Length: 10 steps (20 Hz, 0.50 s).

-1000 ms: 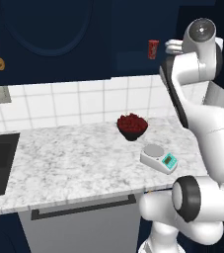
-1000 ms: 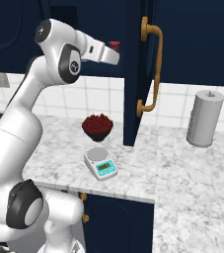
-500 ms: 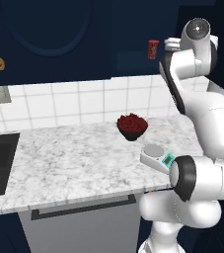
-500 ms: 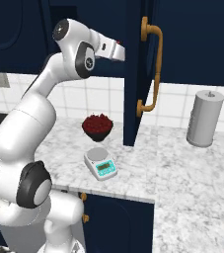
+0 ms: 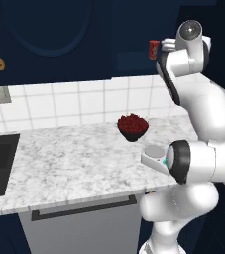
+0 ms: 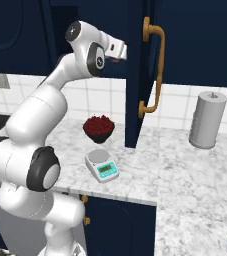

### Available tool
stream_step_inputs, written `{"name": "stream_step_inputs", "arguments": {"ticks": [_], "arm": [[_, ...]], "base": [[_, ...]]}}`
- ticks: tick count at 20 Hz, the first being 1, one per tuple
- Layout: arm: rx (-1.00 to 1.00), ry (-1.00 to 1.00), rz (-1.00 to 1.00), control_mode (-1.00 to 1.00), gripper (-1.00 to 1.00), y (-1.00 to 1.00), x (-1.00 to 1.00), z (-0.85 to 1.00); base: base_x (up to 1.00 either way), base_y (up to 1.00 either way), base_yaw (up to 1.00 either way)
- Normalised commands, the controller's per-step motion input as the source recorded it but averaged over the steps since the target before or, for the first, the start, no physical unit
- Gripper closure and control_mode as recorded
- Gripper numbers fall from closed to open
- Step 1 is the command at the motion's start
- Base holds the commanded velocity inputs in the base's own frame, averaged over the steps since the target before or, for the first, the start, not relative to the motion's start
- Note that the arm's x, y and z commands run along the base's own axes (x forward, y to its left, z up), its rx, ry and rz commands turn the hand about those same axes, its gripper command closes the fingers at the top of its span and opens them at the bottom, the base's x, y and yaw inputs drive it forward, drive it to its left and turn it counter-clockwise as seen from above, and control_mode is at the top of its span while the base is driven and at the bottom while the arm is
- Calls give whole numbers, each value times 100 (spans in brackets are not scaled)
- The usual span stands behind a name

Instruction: Pick the yogurt and place it on the digital scale for weighing, and close the cabinet.

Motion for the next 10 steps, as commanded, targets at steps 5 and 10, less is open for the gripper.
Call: {"name": "stream_step_inputs", "arguments": {"ticks": [5,10], "arm": [[0,0,0,-100,-100,-24,31,-1],[0,0,0,-100,-100,-3,40,-5]], "base": [[0,0,0],[0,0,0]]}}
